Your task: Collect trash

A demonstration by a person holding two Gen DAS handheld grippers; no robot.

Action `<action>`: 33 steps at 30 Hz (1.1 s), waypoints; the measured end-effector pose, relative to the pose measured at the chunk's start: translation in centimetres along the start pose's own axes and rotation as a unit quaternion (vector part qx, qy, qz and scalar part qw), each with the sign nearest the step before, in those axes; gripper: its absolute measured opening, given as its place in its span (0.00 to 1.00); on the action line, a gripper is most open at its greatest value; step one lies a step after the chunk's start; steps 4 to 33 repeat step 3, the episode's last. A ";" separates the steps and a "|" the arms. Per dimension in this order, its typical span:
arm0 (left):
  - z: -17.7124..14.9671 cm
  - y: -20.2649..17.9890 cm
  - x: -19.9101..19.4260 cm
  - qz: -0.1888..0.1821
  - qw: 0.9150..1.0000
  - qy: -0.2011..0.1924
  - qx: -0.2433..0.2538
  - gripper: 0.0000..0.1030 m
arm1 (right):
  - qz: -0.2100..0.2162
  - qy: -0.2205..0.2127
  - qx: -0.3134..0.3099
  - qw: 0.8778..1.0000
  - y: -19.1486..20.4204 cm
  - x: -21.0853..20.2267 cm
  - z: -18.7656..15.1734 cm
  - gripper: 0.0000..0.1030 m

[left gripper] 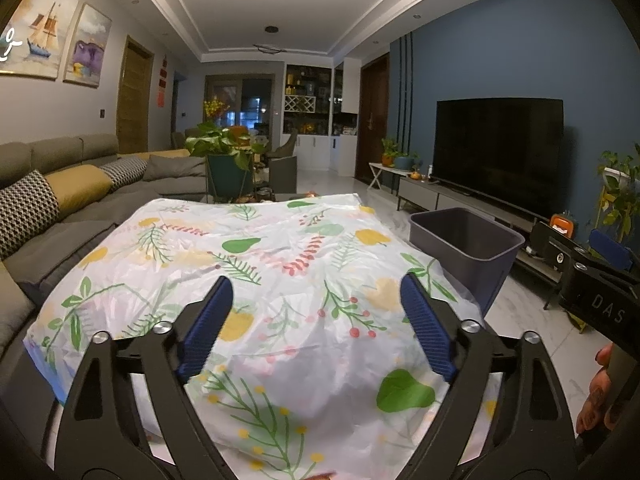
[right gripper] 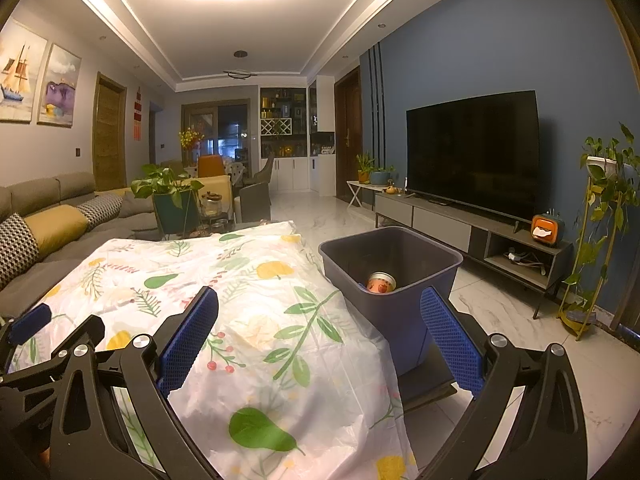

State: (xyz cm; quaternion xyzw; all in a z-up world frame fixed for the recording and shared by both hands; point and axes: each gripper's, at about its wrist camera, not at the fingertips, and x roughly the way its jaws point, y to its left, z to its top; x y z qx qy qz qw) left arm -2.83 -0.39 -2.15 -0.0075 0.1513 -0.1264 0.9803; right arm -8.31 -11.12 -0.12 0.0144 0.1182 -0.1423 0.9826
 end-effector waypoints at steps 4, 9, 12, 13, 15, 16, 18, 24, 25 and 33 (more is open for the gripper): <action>0.3 0.1 0.0 0.000 1.000 -0.001 -0.005 0.87 | 0.000 0.000 0.000 1.000 0.0 0.0 0.0 0.94; 0.3 0.1 0.0 0.000 1.000 -0.001 -0.005 0.87 | 0.000 0.000 0.000 1.000 0.0 0.0 0.0 0.94; 0.3 0.1 0.0 0.000 1.000 -0.001 -0.005 0.87 | 0.000 0.000 0.000 1.000 0.0 0.0 0.0 0.94; 0.3 0.1 0.0 0.000 1.000 -0.001 -0.005 0.87 | 0.000 0.000 0.000 1.000 0.0 0.0 0.0 0.94; 0.3 0.1 0.0 0.000 1.000 -0.001 -0.005 0.87 | 0.000 0.000 0.000 1.000 0.0 0.0 0.0 0.94; 0.3 0.1 0.0 0.000 1.000 -0.001 -0.005 0.87 | 0.000 0.000 0.000 1.000 0.0 0.0 0.0 0.94; 0.3 0.1 0.0 0.000 1.000 -0.001 -0.005 0.87 | 0.000 0.000 0.000 1.000 0.0 0.0 0.0 0.94; 0.3 0.1 0.0 0.000 1.000 -0.001 -0.005 0.87 | 0.000 0.000 0.000 1.000 0.0 0.0 0.0 0.94; 0.3 0.1 0.0 0.000 1.000 -0.001 -0.005 0.87 | 0.000 0.000 0.000 1.000 0.0 0.0 0.0 0.94; 0.3 0.1 0.0 0.000 1.000 -0.001 -0.005 0.87 | 0.000 0.000 0.000 1.000 0.0 0.0 0.0 0.94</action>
